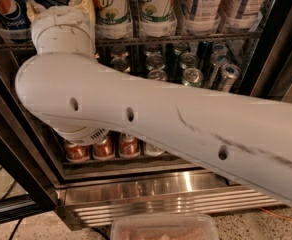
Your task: Pick pepsi can from top shelf of fridge
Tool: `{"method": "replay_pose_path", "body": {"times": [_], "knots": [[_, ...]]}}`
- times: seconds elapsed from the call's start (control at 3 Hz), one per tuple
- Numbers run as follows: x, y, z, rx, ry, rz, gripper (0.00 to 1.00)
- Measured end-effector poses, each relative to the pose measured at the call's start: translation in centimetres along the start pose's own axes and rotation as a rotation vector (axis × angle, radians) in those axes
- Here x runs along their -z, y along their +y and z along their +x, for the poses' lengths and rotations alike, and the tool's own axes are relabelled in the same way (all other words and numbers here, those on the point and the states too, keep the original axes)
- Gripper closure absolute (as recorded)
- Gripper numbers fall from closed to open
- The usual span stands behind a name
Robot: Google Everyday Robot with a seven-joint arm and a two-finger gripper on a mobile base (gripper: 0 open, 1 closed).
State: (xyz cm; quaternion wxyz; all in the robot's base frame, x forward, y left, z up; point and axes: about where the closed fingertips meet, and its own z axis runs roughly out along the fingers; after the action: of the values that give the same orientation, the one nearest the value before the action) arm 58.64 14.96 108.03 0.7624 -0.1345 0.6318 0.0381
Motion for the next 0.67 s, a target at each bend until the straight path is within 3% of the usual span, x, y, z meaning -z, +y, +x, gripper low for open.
{"method": "replay_pose_path", "body": {"times": [0.33, 0.67], "knots": [[-0.28, -0.11, 0.07, 0.0, 0.003, 0.001, 0.34], [-0.37, -0.2, 0.13, 0.0, 0.006, 0.003, 0.51]]}}
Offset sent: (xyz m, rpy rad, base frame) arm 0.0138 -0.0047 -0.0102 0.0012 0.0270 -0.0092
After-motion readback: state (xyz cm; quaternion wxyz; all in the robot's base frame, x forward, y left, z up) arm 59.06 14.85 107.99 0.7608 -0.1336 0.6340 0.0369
